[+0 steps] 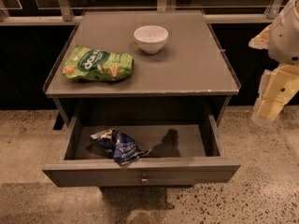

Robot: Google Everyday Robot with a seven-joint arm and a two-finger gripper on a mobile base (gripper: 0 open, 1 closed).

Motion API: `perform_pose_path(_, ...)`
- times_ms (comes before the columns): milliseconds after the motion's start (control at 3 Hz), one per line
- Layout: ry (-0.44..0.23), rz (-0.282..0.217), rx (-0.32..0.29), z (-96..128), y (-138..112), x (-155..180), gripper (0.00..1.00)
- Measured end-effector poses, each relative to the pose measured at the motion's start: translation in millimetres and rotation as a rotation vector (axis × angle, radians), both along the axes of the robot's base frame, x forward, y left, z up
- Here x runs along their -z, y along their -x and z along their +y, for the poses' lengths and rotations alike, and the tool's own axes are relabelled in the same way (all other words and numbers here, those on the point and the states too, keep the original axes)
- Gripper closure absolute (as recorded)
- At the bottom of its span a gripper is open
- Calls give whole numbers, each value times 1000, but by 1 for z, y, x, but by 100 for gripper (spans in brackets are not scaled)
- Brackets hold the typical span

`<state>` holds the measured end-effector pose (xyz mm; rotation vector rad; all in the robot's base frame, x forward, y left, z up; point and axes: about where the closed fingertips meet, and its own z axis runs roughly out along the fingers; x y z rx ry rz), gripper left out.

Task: Pick green rice chip bag from top drawer and place on counter

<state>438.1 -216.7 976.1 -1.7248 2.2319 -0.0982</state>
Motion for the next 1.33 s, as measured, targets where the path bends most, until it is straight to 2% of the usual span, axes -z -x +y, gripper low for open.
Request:
perform_pose_path(333, -12, -17, -6, 3, 6, -1, 0)
perform_pose_path(667, -90, -42, -30, 9, 24, 21, 0)
perform_pose_path(1000, -253, -35, -14, 24, 36, 79, 0)
perform_pose_path(1333, -445, -19, 22, 49, 24, 143, 0)
